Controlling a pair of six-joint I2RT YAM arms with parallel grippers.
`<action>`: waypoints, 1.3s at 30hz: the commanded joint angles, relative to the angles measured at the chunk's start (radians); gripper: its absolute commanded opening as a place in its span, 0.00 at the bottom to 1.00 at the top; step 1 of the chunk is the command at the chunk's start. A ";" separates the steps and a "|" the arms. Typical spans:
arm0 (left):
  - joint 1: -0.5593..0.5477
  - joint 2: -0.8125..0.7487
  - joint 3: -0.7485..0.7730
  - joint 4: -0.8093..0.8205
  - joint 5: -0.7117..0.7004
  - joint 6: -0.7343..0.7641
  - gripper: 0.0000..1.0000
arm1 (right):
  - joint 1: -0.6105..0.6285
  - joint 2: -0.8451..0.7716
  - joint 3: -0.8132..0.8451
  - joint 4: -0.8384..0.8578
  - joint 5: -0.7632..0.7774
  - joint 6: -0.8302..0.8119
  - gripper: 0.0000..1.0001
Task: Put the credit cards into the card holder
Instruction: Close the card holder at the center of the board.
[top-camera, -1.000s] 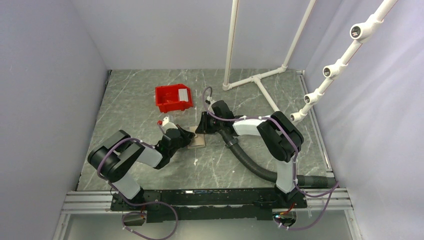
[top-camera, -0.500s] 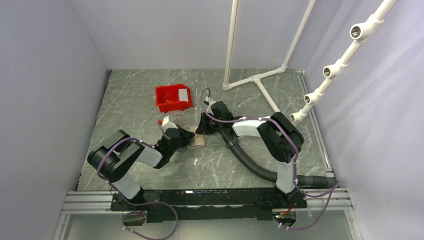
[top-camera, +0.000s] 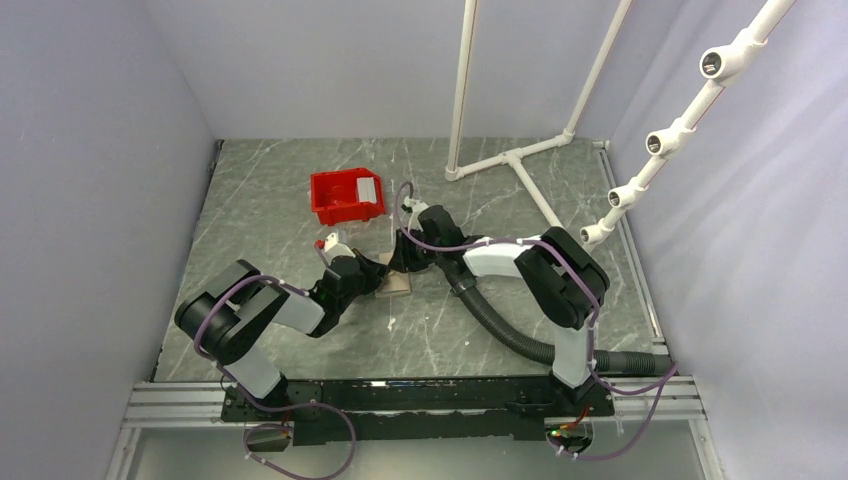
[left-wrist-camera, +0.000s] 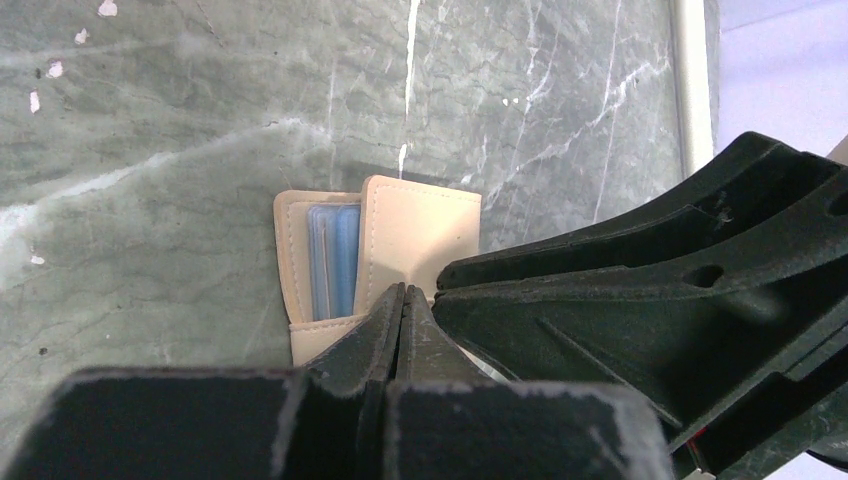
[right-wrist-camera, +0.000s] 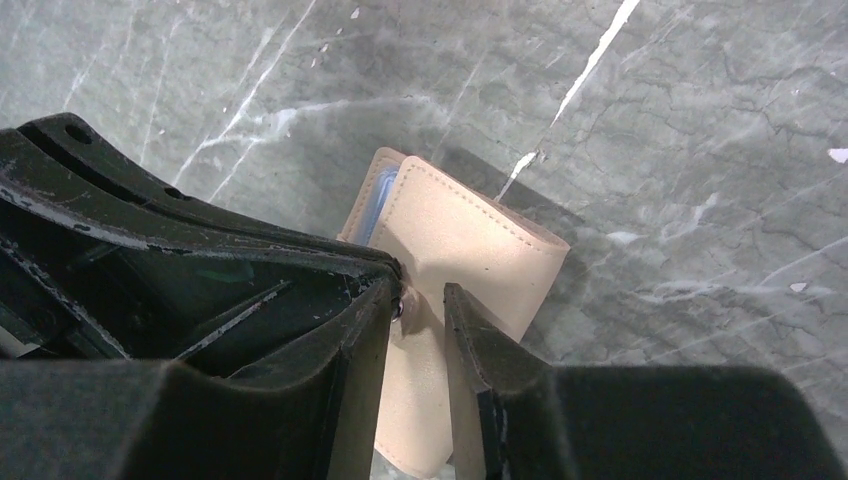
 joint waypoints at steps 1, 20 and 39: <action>-0.038 0.113 -0.077 -0.511 0.196 0.063 0.00 | 0.069 0.057 -0.090 -0.324 -0.029 -0.080 0.32; -0.035 0.113 -0.083 -0.503 0.208 0.058 0.00 | 0.129 0.116 -0.038 -0.407 0.084 -0.127 0.25; -0.035 0.084 -0.094 -0.511 0.208 0.059 0.00 | 0.214 0.234 -0.069 -0.496 0.236 -0.103 0.18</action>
